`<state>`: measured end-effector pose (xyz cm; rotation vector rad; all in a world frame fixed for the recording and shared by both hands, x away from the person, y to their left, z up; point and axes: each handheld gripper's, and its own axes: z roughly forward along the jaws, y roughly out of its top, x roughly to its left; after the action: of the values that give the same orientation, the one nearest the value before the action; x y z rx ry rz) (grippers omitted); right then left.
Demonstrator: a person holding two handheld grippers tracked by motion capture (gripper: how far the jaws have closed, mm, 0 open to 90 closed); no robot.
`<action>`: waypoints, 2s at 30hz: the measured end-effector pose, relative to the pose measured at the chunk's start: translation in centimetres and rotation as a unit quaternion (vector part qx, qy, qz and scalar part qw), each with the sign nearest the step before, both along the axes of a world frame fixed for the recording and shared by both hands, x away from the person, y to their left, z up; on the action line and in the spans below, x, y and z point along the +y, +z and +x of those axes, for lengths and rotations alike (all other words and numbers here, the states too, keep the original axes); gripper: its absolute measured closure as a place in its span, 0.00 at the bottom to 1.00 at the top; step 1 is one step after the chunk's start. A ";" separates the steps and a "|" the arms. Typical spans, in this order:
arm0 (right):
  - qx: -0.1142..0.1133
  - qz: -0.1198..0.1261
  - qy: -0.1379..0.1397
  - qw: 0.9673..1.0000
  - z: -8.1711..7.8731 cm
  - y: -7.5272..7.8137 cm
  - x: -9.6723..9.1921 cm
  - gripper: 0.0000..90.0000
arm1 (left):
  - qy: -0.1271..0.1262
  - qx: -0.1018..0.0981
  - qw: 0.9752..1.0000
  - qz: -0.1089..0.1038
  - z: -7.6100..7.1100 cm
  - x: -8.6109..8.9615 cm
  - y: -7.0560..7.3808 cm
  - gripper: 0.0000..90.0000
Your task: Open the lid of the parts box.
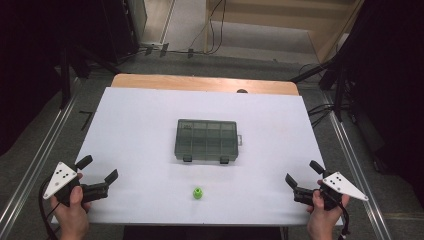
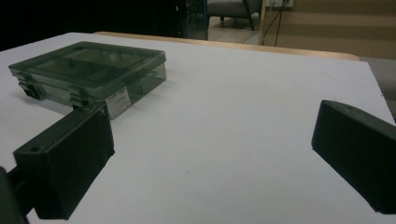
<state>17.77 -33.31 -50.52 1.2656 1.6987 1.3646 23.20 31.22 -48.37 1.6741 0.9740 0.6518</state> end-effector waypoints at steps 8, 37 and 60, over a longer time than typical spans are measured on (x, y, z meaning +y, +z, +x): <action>0.005 -0.003 0.000 1.000 0.4 0.7 0.4 0.00 | -0.029 -0.001 1.000 0.011 -0.1 -2.2 0.9 0.00; 0.016 -0.011 0.028 0.999 3.1 3.7 3.2 0.00 | -0.084 0.010 0.996 0.006 1.9 -6.4 3.0 0.00; 0.013 -0.021 0.060 0.998 5.3 5.7 6.1 0.00 | -0.112 0.015 0.994 0.000 3.6 -9.2 3.7 0.00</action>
<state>23.06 -27.20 -44.84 1.1797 1.8379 1.3780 26.79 22.06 -44.65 1.7655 0.7916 0.4776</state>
